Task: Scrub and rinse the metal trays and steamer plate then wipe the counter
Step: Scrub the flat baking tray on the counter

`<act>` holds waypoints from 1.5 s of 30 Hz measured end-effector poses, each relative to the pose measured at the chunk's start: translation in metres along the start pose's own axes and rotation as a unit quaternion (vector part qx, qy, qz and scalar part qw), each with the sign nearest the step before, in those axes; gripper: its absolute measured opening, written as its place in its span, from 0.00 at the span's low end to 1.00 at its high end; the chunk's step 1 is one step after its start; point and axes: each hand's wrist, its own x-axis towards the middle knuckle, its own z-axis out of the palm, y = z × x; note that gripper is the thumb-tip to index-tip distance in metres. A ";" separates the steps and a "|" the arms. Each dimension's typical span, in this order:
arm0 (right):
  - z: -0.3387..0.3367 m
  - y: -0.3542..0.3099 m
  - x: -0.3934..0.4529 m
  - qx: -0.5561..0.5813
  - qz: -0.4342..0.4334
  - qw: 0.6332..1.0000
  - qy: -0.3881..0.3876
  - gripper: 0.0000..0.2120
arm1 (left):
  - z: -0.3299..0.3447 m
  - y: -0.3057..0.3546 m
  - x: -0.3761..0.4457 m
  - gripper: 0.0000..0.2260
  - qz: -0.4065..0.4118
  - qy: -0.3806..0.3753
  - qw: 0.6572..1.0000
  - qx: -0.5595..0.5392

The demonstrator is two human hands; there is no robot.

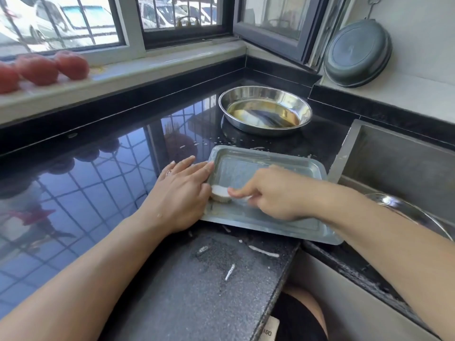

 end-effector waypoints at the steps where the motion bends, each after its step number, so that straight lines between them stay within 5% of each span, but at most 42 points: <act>1: 0.003 -0.001 -0.008 0.011 -0.010 1.000 -0.007 0.23 | 0.000 0.000 0.000 0.32 -0.002 -0.001 1.000 -0.006; 10: -0.011 -0.003 -0.025 -0.017 -0.025 0.997 -0.074 0.20 | -0.003 0.005 -0.002 0.32 -0.013 -0.003 1.000 -0.021; 16: 0.002 -0.018 -0.018 0.021 -0.032 0.999 -0.023 0.19 | -0.006 0.005 -0.001 0.33 -0.025 -0.017 0.999 -0.022; 21: -0.028 0.015 -0.054 0.025 0.035 0.994 -0.105 0.19 | -0.005 0.006 -0.001 0.31 -0.023 -0.018 0.999 -0.020; 31: 0.000 -0.014 -0.035 0.002 -0.037 0.999 0.010 0.20 | -0.013 0.006 -0.001 0.30 -0.046 -0.010 0.993 -0.111; 37: -0.017 0.015 -0.077 -0.038 -0.013 0.998 -0.055 0.20 | -0.019 0.012 -0.004 0.25 -0.063 0.002 0.993 -0.097; 45: 0.001 -0.026 -0.029 0.020 -0.053 0.998 0.016 0.21 | -0.021 0.015 -0.005 0.26 -0.064 0.008 0.995 -0.075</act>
